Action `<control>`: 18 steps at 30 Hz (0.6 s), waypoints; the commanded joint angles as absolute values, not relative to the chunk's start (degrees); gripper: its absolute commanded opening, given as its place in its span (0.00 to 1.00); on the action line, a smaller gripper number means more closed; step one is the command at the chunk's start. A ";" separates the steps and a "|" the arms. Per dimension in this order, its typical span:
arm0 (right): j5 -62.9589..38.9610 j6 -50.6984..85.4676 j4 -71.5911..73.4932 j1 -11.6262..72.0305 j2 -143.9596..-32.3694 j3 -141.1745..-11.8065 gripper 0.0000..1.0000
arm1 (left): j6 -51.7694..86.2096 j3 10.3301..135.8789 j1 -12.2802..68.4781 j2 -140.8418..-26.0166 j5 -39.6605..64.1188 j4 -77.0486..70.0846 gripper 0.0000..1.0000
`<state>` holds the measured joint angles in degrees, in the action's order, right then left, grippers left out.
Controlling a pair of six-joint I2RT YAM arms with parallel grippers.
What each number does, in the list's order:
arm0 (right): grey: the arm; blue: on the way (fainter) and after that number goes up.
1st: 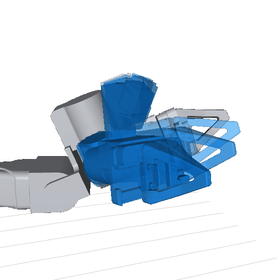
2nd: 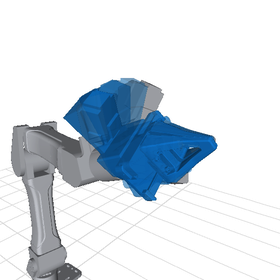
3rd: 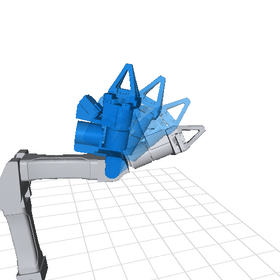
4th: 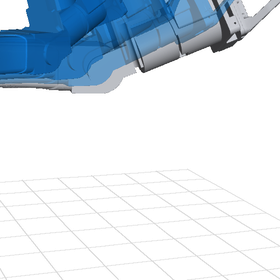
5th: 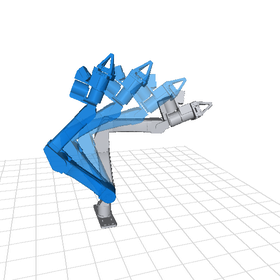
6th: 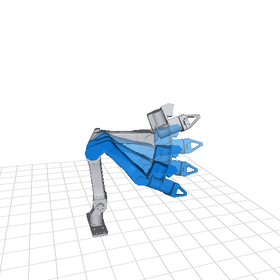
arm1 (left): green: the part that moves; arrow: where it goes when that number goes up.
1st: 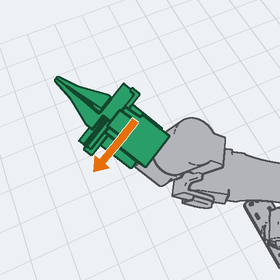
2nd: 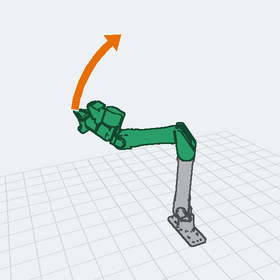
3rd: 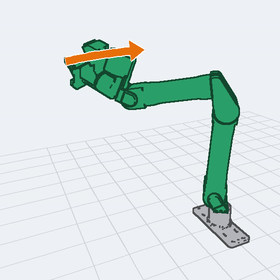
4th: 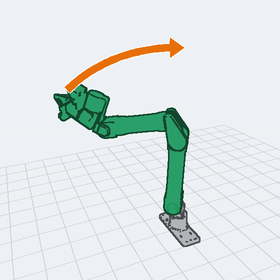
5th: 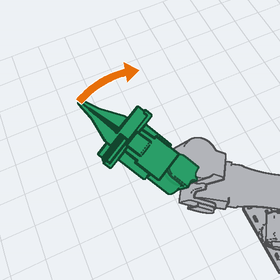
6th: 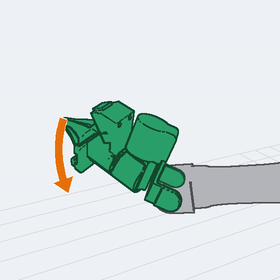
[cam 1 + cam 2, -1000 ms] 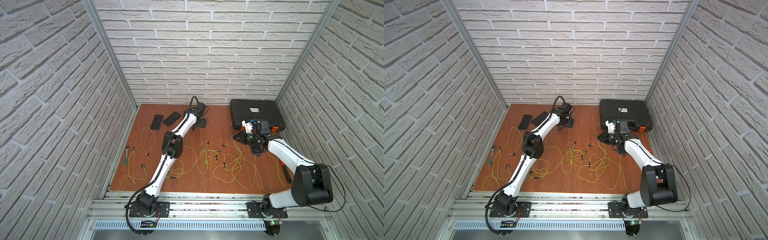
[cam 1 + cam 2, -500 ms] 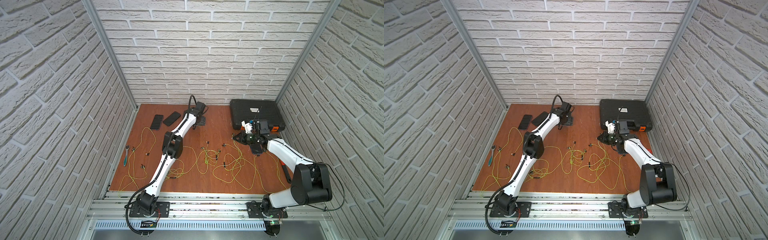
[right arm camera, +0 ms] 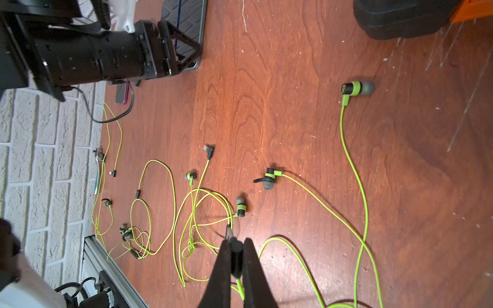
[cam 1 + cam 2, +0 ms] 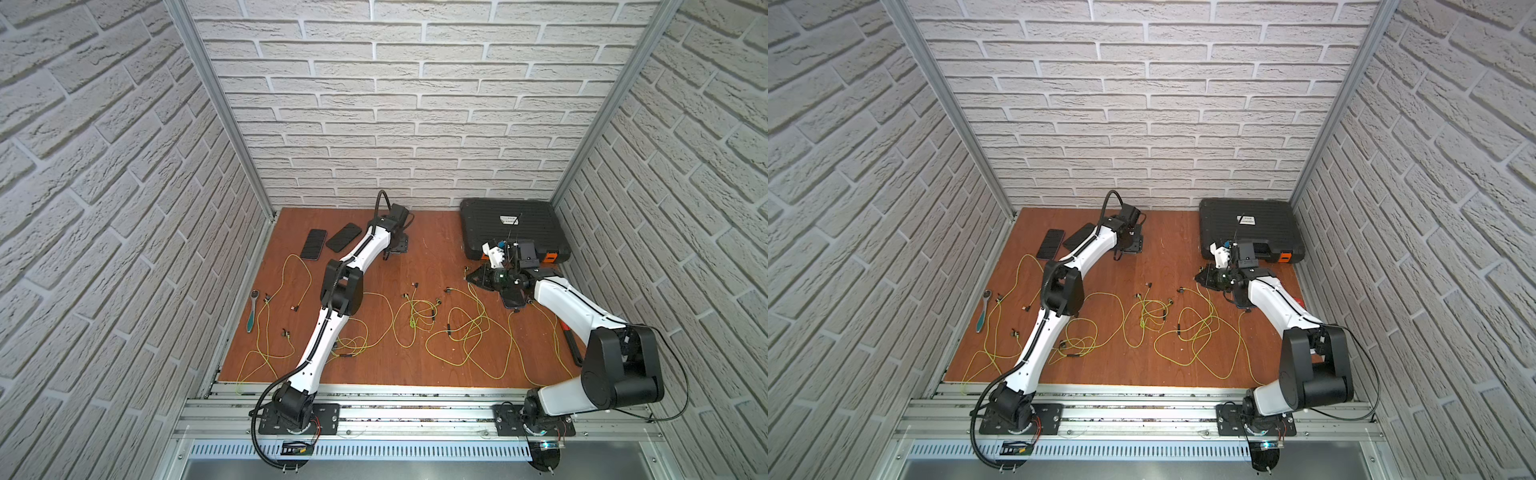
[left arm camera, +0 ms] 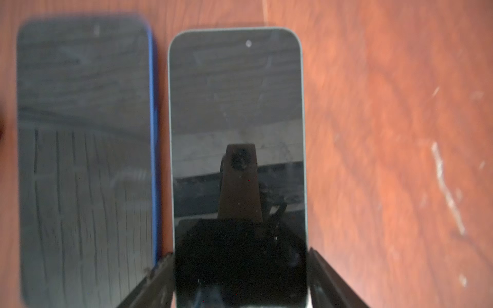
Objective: Plug wired earphones into phones
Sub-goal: Pick up the phone at the center of the board.
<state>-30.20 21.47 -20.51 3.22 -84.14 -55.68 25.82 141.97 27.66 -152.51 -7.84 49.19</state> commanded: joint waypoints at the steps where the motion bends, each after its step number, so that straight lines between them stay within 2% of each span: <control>1: -29.31 19.60 -21.67 3.18 -82.81 -55.81 0.06 | 23.52 132.78 28.76 -148.96 -6.69 60.29 0.63; 4: -29.09 19.31 -22.11 3.16 -82.46 -55.72 0.06 | 22.50 125.78 29.59 -143.37 -6.62 59.87 0.63; 7: -29.17 19.32 -22.34 3.16 -82.32 -55.63 0.06 | 20.60 125.69 29.59 -141.79 -5.43 60.38 0.78; 9: -29.27 19.64 -22.22 3.14 -81.89 -55.31 0.06 | 19.48 130.75 28.98 -144.34 -5.36 63.03 0.86; 15: -28.26 19.60 -23.06 3.10 -79.78 -54.49 0.06 | 16.88 150.20 26.55 -156.82 -1.68 72.77 0.87; 18: -27.87 19.60 -23.37 3.21 -79.00 -54.14 0.06 | 15.72 151.28 25.96 -158.43 -0.78 72.63 0.85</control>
